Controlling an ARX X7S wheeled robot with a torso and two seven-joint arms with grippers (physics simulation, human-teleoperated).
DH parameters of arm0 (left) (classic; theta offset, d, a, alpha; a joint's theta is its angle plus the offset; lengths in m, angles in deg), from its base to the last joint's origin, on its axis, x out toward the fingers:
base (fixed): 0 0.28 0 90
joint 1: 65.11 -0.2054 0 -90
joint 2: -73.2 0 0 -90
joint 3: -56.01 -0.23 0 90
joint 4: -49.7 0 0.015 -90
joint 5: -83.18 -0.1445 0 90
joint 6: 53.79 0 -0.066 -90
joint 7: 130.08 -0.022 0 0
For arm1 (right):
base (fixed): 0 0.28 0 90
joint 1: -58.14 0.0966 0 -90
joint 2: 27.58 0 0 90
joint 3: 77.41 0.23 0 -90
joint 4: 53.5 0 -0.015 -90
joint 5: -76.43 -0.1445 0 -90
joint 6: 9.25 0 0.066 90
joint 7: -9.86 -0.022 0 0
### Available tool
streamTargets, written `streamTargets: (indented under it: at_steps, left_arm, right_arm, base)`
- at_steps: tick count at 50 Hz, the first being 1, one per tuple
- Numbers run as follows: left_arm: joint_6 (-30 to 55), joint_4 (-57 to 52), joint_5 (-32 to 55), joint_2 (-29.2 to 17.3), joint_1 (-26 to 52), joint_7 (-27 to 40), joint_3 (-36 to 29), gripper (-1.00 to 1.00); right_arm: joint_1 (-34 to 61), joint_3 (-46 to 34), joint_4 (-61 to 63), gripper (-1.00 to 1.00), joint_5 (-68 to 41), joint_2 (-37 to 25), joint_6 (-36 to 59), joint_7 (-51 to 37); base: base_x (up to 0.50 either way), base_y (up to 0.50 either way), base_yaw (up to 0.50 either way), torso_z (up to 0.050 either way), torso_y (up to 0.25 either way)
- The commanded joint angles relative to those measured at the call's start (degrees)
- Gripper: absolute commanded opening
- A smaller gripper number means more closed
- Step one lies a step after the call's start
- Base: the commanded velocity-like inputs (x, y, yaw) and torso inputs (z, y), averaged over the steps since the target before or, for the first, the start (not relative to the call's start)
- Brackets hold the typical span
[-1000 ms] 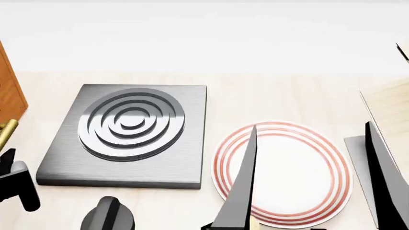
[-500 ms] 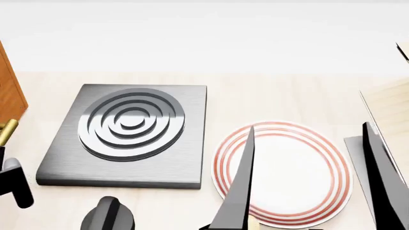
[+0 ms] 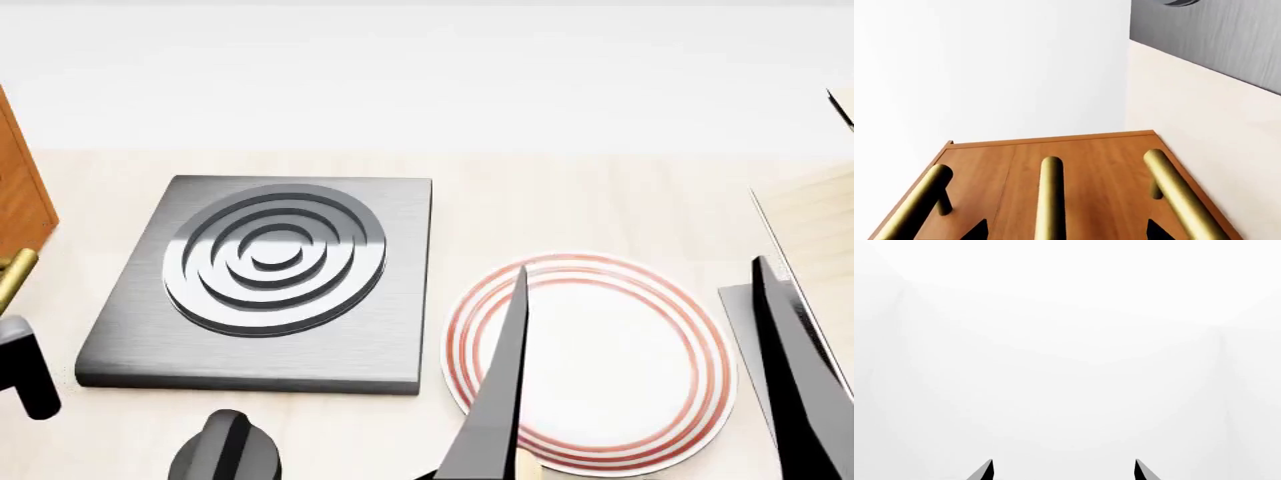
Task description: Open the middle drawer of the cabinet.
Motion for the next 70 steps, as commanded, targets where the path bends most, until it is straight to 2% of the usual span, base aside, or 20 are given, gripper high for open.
streamTargets:
  at_steps: [1, 33, 70]
  left_arm:
    - [0.22, 0.00, 1.21, 0.24, 0.23, 0.42, -1.00, 1.00]
    - [1.03, 0.00, 1.34, 0.98, 0.02, 1.25, -2.26, 1.00]
    - [5.13, 0.00, 1.49, 0.08, 0.54, 1.14, -0.32, 1.00]
  right_arm:
    - [-0.36, 0.26, -0.16, 1.00, 0.06, 0.12, -0.15, 0.34]
    - [-1.02, 1.12, 0.37, 1.00, 0.13, 0.08, 0.31, 0.69]
    - [-2.01, 1.70, 0.05, 1.00, 0.43, 0.66, 0.59, 1.48]
  base:
    - [0.00, 0.00, 0.00, 0.000, 0.000]
    - [0.00, 0.00, 0.00, 0.000, 0.000]
    - [0.00, 0.00, 0.00, 0.000, 0.000]
